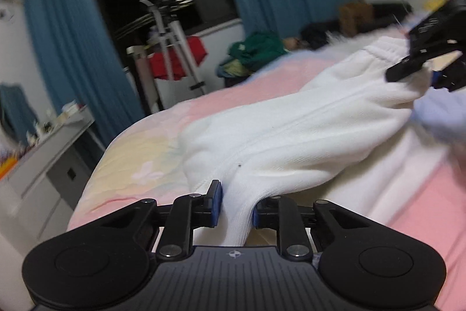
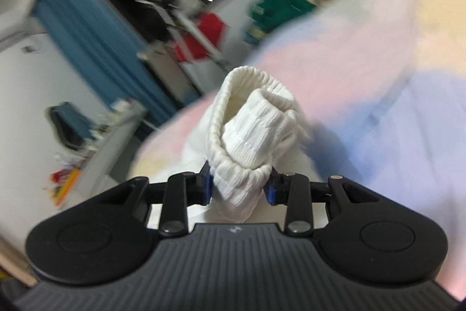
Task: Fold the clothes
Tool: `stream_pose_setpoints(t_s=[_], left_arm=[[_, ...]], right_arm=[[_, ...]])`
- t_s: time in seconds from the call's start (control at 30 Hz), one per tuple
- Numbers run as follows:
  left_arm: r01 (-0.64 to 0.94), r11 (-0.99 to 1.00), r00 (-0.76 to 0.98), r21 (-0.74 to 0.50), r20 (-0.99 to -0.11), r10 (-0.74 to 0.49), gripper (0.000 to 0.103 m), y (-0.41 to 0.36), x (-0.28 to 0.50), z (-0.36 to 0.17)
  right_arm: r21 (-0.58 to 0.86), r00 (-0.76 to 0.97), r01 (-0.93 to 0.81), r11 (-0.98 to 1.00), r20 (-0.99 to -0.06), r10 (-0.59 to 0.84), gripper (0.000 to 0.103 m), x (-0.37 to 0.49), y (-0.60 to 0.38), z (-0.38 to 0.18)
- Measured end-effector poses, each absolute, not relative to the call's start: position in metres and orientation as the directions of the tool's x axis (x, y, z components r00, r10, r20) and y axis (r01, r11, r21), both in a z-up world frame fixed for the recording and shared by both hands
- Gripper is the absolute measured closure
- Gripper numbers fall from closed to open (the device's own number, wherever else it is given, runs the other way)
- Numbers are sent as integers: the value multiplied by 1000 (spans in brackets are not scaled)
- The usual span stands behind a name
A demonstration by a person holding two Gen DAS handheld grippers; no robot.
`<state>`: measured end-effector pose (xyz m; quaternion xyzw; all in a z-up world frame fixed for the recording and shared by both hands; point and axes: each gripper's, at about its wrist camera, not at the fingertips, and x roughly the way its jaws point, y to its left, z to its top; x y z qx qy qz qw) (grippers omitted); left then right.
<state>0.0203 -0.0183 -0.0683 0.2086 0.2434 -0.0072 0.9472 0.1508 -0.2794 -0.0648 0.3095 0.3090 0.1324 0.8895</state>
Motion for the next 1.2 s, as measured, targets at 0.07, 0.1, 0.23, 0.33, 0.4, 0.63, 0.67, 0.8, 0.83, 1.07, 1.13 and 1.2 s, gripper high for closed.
stream_pose_setpoints(t_s=[0.07,0.1,0.23,0.33,0.4,0.63,0.67,0.8,0.83,1.07,1.13,1.2], left_arm=[[136,893,875,429,-474,95,81,-24,19,-76],[135,890,874,437,-475,101,81,-24,19,-77],[133,911,859,391,-504,91,78,-14,23,-77],[131,927,849,352,-523,78,76,-6,27,-74],[131,935,843,328,-534,69,74,-1,31,-72],[92,980,819,178,-573,28,68,15,36,-63],[82,985,815,153,-579,22,67,18,37,-62],[43,996,800,78,-599,12,52,32,40,-55],[35,998,798,47,-603,0,47,37,41,-53],[-60,967,808,-247,-581,-98,18,77,39,-32],[-99,948,825,-301,-558,-92,12,86,41,-29],[-104,936,831,-337,-546,-104,10,95,49,-31]], right_arm=[[615,745,16,788,-532,401,64,158,-281,-82],[613,740,29,790,-545,395,62,159,-281,-87],[591,740,42,806,-560,373,39,158,-280,-91],[574,730,59,817,-583,357,21,158,-277,-96],[621,704,77,780,-588,398,21,164,-282,-105],[759,645,73,647,-531,550,10,179,-285,-128],[765,643,51,642,-517,566,10,179,-282,-125],[788,660,-77,611,-419,624,10,171,-275,-105],[785,665,-104,611,-402,630,10,170,-273,-101],[712,629,-30,702,-532,566,23,177,-264,-115],[704,635,-27,710,-536,556,26,176,-262,-112],[686,644,-31,727,-543,539,29,174,-259,-109]])
